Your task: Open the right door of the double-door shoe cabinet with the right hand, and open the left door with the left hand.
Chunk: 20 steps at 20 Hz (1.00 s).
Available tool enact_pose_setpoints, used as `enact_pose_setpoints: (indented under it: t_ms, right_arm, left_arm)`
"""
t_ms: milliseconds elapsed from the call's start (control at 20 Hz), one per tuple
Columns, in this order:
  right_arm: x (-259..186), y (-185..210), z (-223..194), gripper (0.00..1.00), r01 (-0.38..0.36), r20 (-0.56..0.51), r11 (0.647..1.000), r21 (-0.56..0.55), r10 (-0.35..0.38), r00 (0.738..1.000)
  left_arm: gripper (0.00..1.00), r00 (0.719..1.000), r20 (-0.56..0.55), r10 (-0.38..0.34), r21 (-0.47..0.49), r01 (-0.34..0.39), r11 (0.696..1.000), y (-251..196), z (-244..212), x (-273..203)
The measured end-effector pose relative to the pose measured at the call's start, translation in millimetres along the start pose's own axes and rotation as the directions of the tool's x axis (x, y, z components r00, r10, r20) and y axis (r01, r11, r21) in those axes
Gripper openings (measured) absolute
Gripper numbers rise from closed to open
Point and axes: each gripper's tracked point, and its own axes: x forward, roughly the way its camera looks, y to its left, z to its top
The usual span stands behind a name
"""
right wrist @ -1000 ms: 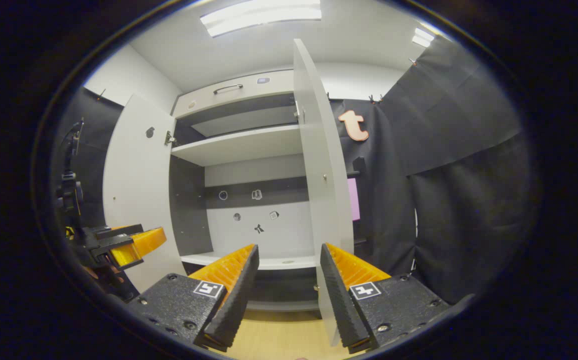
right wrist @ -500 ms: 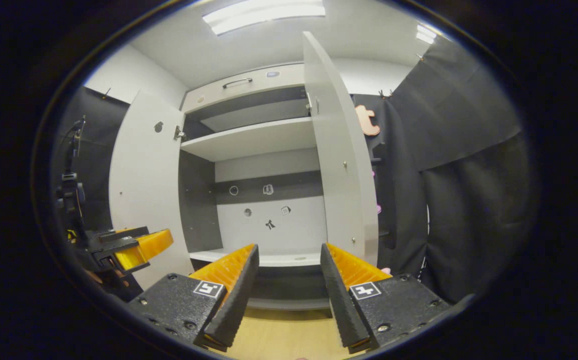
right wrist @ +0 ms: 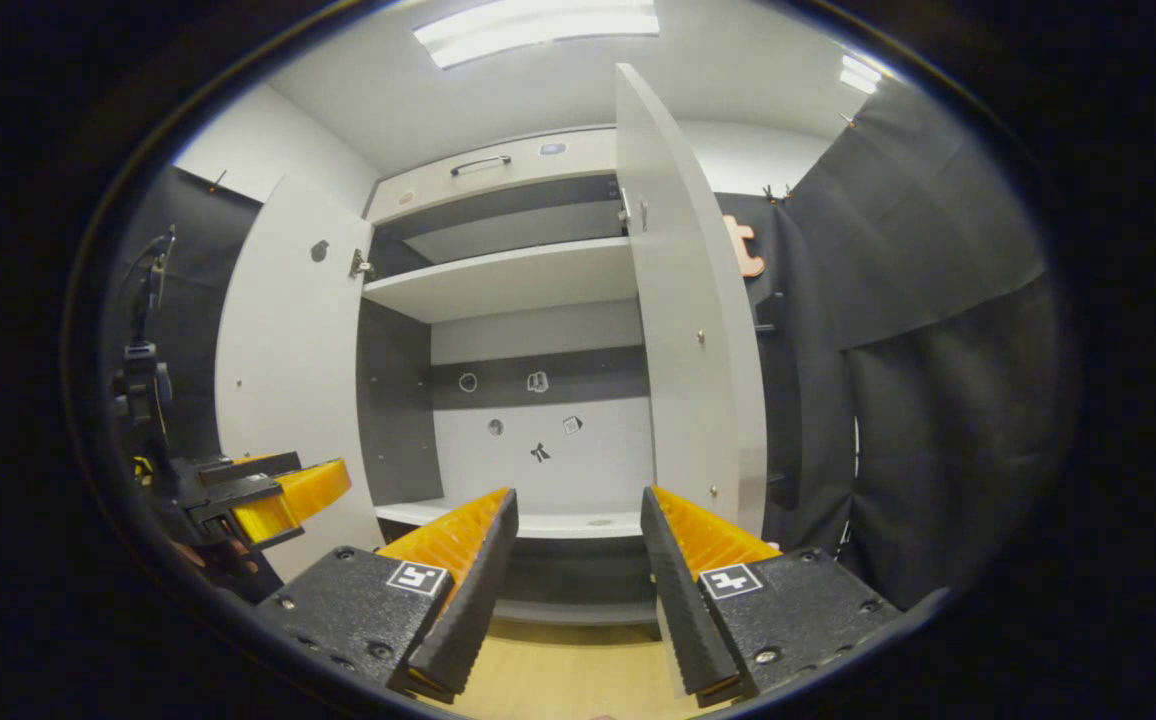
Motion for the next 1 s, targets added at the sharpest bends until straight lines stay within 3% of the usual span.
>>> enact_pose_setpoints:
  t_ms: [1000]
  right_arm:
    - [0.3,5.8,-4.5,0.78,0.0,-0.009,1.0,0.012,0.0,1.0]
  left_arm:
    - [0.96,1.0,-0.006,0.007,-0.016,-0.007,1.0,7.1,-1.4,-1.9]
